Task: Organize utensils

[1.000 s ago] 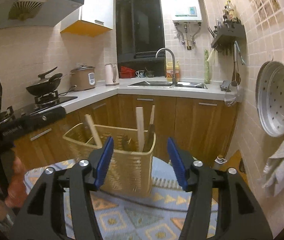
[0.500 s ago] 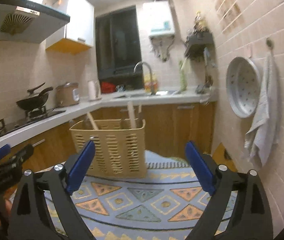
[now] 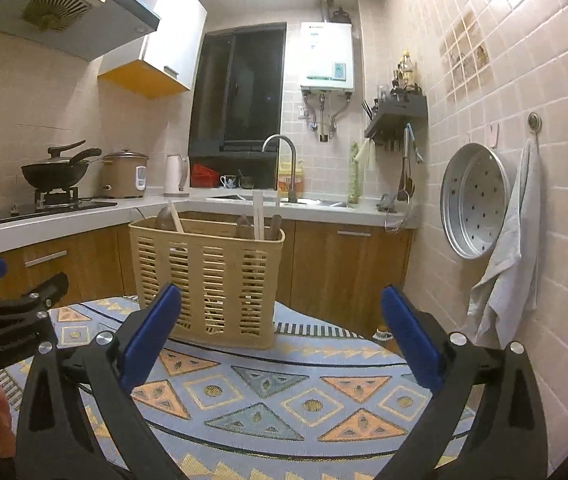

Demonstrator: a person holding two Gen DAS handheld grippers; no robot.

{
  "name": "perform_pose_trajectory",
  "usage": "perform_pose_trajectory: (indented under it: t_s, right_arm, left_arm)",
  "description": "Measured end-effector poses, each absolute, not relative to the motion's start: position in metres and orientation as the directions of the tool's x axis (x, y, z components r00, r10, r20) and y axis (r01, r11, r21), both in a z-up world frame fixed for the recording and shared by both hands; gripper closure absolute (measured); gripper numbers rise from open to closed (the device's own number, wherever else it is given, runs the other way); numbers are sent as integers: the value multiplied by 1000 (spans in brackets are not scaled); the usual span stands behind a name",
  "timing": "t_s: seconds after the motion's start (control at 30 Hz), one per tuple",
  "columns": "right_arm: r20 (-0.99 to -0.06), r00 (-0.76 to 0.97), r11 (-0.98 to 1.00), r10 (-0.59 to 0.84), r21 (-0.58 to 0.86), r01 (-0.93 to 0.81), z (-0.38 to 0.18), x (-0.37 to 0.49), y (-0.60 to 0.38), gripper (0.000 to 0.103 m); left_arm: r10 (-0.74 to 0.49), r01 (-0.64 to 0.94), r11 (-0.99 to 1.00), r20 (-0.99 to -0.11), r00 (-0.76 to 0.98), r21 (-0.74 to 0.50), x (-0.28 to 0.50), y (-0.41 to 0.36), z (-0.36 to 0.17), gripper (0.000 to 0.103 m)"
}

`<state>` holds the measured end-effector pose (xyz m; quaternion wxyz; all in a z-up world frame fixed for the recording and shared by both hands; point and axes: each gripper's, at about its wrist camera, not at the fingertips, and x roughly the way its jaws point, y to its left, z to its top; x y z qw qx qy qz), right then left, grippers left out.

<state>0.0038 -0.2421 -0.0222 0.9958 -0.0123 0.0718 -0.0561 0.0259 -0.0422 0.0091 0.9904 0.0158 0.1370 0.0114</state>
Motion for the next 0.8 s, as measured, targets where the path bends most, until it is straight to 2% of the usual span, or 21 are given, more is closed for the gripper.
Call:
perform_pose_trajectory:
  t_s: [0.17,0.37,0.57,0.8]
  right_arm:
    - [-143,985,995,-97,-45,92,-23,1,-238,8]
    - [-164,983,996,-85,-31,81,-24,4,-241,8]
    - [-172,980,995,-100,-39,95,-24,4,-240,8]
    - [-171,979,994,-108,-34,104,-26,3,-241,8]
  left_arm:
    - [49,-32,998,-310,949,61,31,-45,6,8]
    - [70,-53,996,-278,958,68,25,-44,8,8]
    - [42,-20,997,-300,953,77,26,-49,8,8]
    - [51,-27,996,-281,958,88,20,-49,9,8]
